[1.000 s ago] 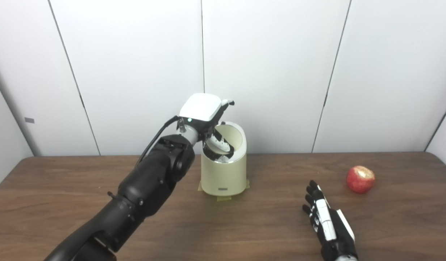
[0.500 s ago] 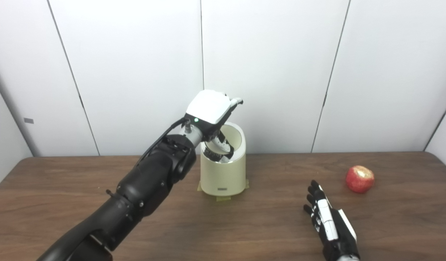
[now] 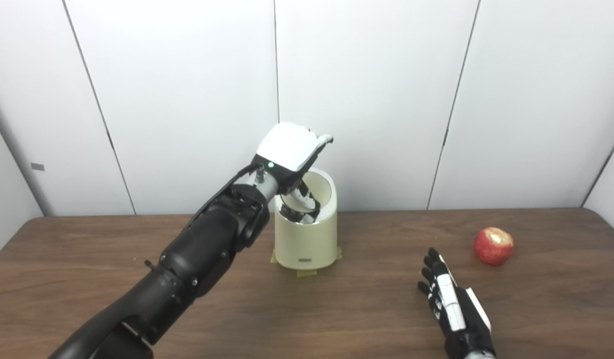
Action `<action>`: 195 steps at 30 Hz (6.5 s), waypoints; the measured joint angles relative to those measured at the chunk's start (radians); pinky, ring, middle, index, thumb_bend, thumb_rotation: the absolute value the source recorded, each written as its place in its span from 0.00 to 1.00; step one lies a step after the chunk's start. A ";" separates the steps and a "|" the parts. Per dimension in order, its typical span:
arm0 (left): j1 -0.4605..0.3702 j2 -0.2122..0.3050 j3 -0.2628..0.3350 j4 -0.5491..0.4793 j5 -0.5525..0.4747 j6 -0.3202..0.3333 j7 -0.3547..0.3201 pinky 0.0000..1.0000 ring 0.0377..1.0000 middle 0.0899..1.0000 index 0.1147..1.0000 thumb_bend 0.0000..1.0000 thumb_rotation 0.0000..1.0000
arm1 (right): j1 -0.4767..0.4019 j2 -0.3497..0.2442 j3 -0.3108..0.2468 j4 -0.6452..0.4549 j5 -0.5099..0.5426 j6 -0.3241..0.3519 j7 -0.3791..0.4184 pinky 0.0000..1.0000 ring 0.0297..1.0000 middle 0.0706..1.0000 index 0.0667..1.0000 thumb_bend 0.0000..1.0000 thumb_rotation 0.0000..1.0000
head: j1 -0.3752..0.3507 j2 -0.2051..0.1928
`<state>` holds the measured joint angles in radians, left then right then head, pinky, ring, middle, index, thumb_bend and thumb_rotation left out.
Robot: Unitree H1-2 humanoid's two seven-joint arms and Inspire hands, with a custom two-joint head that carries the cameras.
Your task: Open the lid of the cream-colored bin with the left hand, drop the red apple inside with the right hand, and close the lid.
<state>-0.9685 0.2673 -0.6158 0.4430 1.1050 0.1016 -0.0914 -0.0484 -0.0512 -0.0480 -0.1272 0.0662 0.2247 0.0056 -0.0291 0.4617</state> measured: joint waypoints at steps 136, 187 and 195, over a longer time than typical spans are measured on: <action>0.011 -0.014 0.149 -0.045 -0.210 0.128 -0.096 1.00 1.00 1.00 1.00 1.00 0.19 | 0.003 -0.004 -0.001 -0.043 0.020 0.030 -0.001 0.96 0.95 0.95 1.00 0.75 0.95 | -0.029 0.049; -0.017 -0.052 0.344 -0.344 -0.399 0.288 -0.455 0.78 0.90 0.90 0.78 0.93 0.01 | 0.002 -0.004 0.012 -0.088 0.004 0.072 0.001 0.96 0.95 0.96 1.00 0.73 0.96 | -0.035 0.071; 0.002 -0.107 0.507 -0.545 -0.466 0.284 -0.211 0.63 0.76 0.76 0.67 0.80 0.00 | 0.002 -0.011 0.017 -0.088 0.004 0.082 0.010 0.95 0.94 0.95 1.00 0.73 0.95 | -0.032 0.069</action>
<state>-0.9662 0.1607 -0.1092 -0.1021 0.6394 0.3856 -0.3027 -0.0463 -0.0625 -0.0309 -0.2154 0.0704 0.3065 0.0152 -0.0614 0.5307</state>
